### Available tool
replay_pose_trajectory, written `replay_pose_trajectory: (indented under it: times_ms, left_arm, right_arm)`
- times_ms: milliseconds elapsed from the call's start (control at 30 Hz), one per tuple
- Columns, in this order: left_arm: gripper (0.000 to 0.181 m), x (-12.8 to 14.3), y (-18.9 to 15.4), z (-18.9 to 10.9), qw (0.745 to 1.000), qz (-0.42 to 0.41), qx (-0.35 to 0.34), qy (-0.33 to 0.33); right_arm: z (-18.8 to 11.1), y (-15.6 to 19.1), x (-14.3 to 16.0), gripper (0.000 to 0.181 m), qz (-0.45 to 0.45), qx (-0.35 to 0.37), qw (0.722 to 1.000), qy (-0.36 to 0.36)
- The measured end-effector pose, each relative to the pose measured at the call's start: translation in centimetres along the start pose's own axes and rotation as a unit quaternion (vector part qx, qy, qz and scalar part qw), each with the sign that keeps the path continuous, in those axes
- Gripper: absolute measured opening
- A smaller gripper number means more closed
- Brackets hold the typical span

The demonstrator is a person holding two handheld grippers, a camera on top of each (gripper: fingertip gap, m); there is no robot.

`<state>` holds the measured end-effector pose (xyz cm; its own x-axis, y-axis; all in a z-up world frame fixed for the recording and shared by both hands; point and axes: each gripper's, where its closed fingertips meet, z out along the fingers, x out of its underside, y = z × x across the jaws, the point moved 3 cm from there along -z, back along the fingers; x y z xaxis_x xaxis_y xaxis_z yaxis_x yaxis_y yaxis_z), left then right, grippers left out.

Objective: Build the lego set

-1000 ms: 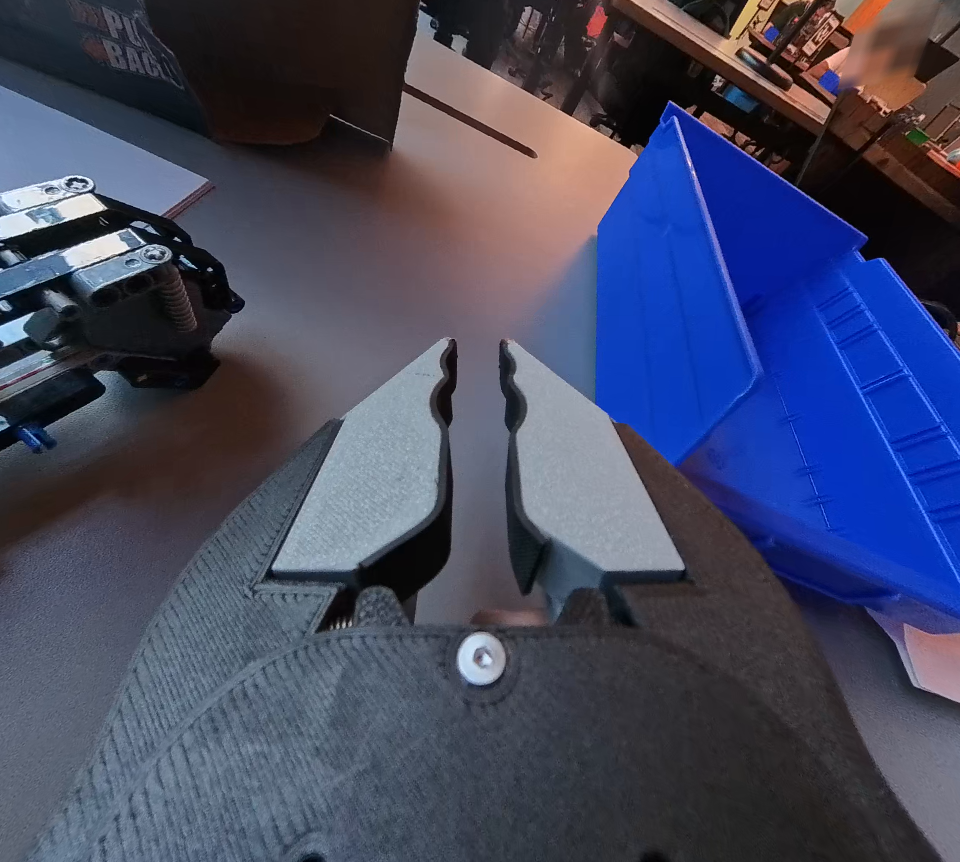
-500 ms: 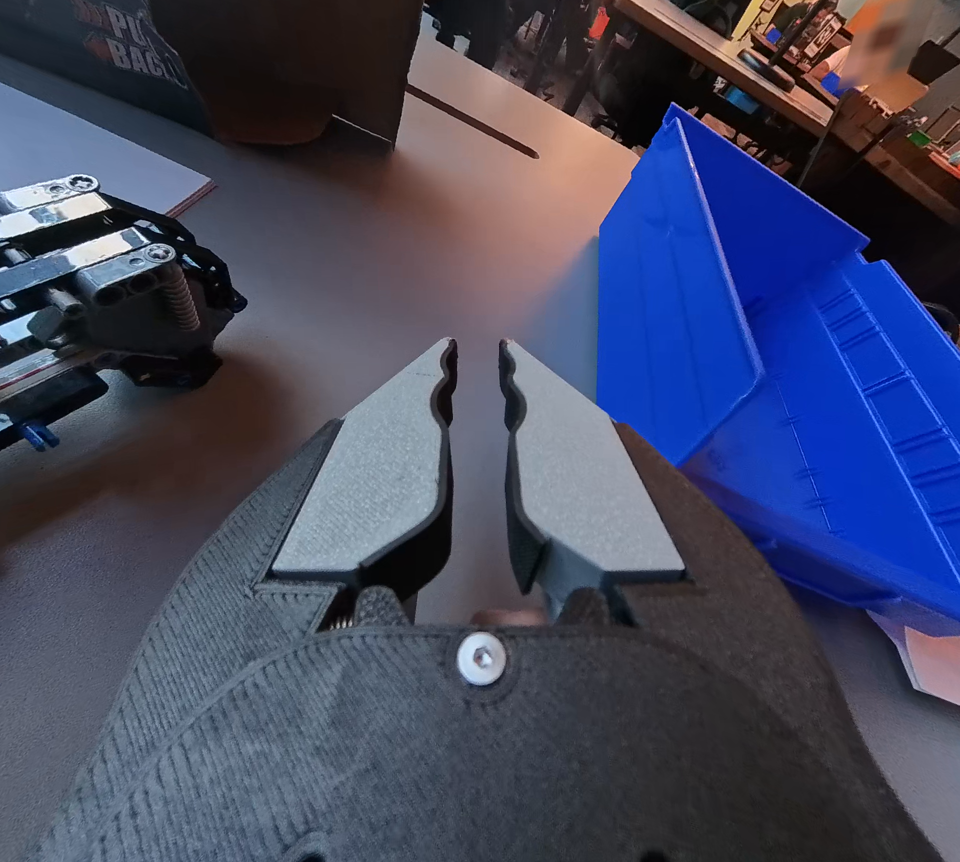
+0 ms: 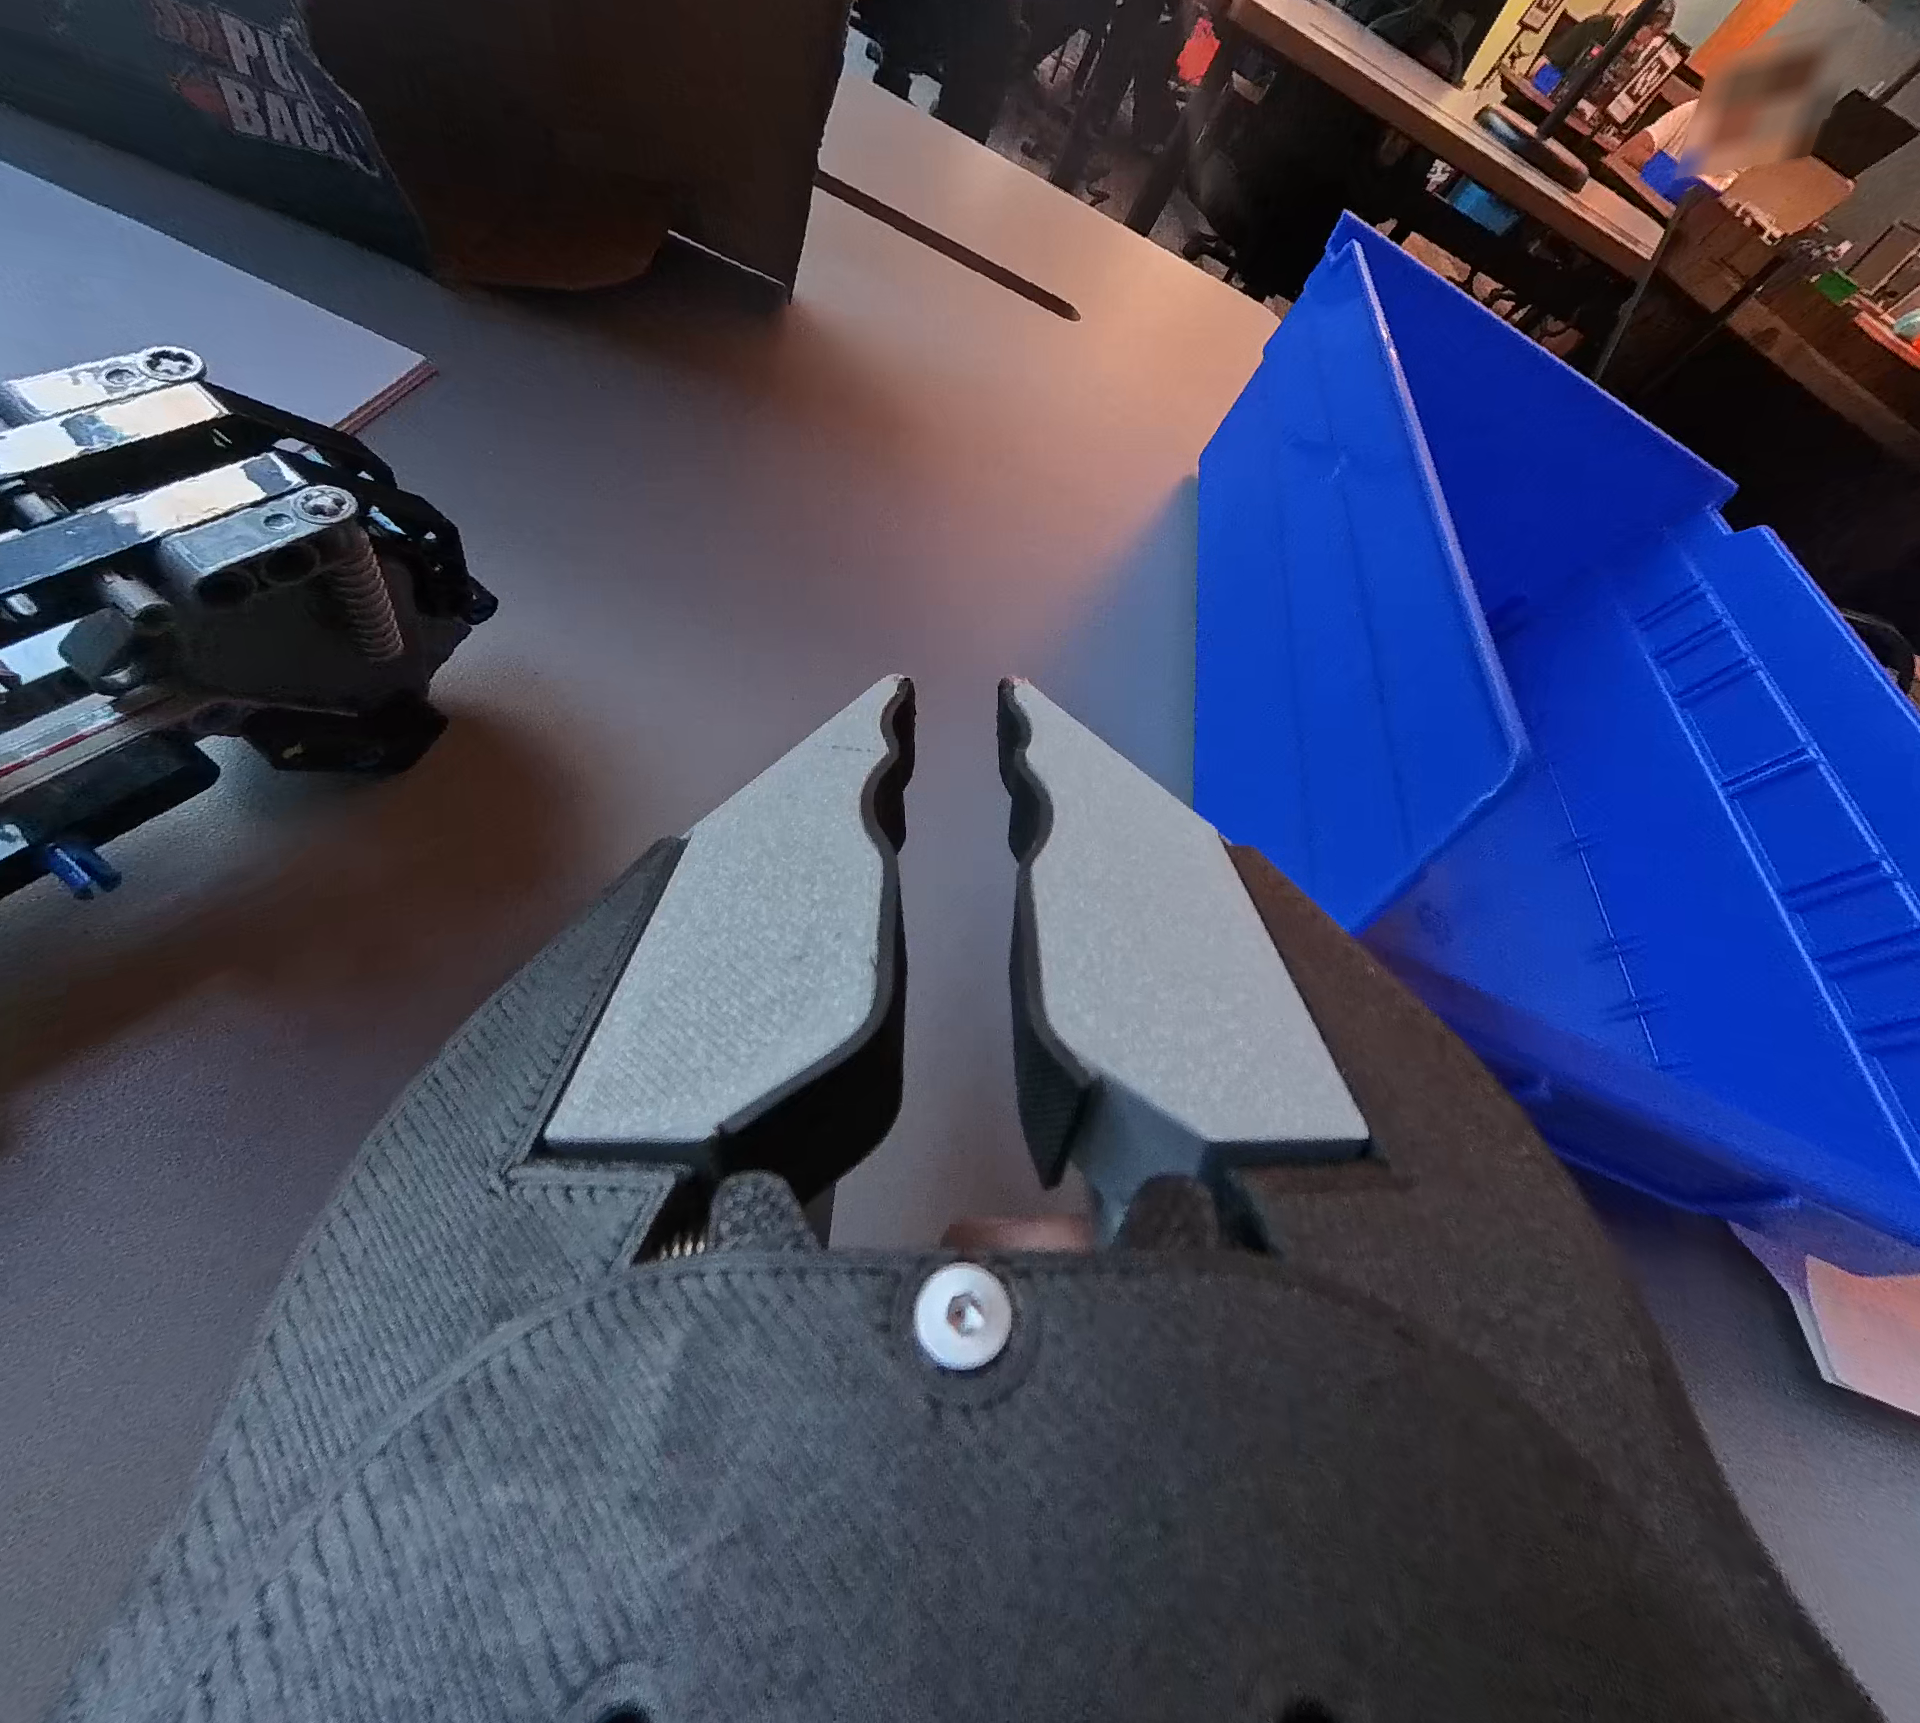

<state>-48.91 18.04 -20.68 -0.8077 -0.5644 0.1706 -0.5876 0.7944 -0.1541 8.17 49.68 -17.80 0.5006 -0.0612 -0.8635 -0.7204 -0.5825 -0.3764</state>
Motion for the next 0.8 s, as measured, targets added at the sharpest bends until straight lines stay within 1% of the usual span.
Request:
replay_pose_trajectory:
  times_ms: [33, 67, 100, 233, 333, 500, 700, 767, 800]
  left_arm:
    - [0.002, 0.1, 0.1, 0.2, 1.000, -0.007, 0.004, 0.013]
    - [0.002, 0.0, 0.2, 0.1, 1.000, -0.017, 0.007, 0.009]
    - [0.005, 0.0, 0.3, 0.1, 1.000, -0.018, 0.003, 0.009]
    - [0.000, 0.0, 0.8, -0.1, 1.000, -0.005, -0.019, 0.001]
    - [0.001, -0.3, 0.9, 0.0, 1.000, -0.004, -0.012, -0.003]
    - [0.000, -0.8, 1.2, -0.1, 1.000, 0.006, -0.023, -0.012]
    - [0.001, -0.8, 1.2, -0.1, 1.000, -0.004, -0.018, -0.013]
    - [0.001, -0.8, 1.3, -0.1, 1.000, -0.003, -0.025, -0.013]
    - [0.001, -0.9, 1.6, -0.2, 0.999, -0.005, -0.038, -0.014]
  right_arm:
    - [0.0, 0.0, 0.0, 0.013, 0.000, 0.000, 1.000, 0.000]
    - [0.0, 0.0, 0.0, 0.013, 0.000, 0.000, 1.000, -0.001]
    - [0.0, 0.0, 0.0, 0.013, 0.000, 0.000, 1.000, -0.001]
    - [0.0, 0.0, 0.0, 0.013, 0.001, 0.000, 1.000, -0.002]
    - [0.0, 0.0, 0.0, 0.013, 0.001, 0.000, 1.000, -0.001]
    - [0.0, 0.0, 0.0, 0.013, 0.000, 0.000, 1.000, 0.000]
    - [0.1, 0.0, 0.0, 0.013, -0.002, 0.000, 1.000, 0.001]
    - [0.1, 0.1, 0.0, 0.013, -0.003, 0.000, 1.000, 0.001]
    - [0.1, 0.1, 0.0, 0.013, -0.004, 0.000, 1.000, 0.002]
